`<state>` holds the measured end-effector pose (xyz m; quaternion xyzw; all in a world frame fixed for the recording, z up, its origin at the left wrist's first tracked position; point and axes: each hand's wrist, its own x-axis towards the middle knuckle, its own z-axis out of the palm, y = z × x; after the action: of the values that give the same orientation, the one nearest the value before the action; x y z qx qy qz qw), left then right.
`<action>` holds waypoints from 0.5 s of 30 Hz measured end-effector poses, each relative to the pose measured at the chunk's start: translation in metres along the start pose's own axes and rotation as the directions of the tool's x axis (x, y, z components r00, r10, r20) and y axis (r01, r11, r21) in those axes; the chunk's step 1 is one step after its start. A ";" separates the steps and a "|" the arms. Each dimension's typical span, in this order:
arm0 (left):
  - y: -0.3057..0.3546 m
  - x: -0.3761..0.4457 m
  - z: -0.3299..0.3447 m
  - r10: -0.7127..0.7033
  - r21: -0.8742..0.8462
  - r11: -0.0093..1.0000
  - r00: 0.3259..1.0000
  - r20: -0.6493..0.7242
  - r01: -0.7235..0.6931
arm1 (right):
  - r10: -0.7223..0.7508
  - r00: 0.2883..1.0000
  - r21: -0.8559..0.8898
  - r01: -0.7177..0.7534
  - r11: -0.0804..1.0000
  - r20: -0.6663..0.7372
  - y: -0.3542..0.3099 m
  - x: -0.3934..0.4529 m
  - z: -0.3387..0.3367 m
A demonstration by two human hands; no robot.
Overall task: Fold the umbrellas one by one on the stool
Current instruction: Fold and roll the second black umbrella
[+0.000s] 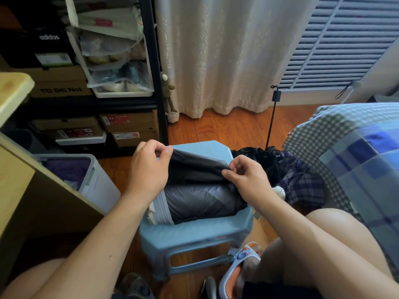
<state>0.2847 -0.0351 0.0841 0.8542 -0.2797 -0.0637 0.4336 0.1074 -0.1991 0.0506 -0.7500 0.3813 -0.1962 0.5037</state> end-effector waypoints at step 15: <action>0.009 -0.002 -0.005 -0.013 -0.086 0.996 1.000 0.025 0.015 | 0.101 0.991 0.483 -0.131 0.866 0.087 -0.005 -0.006 -0.008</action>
<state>0.2807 -0.0348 0.0938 0.8360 -0.2758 -0.0891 0.4660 0.1003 -0.1978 0.0592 -0.5799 0.3486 -0.2332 0.6984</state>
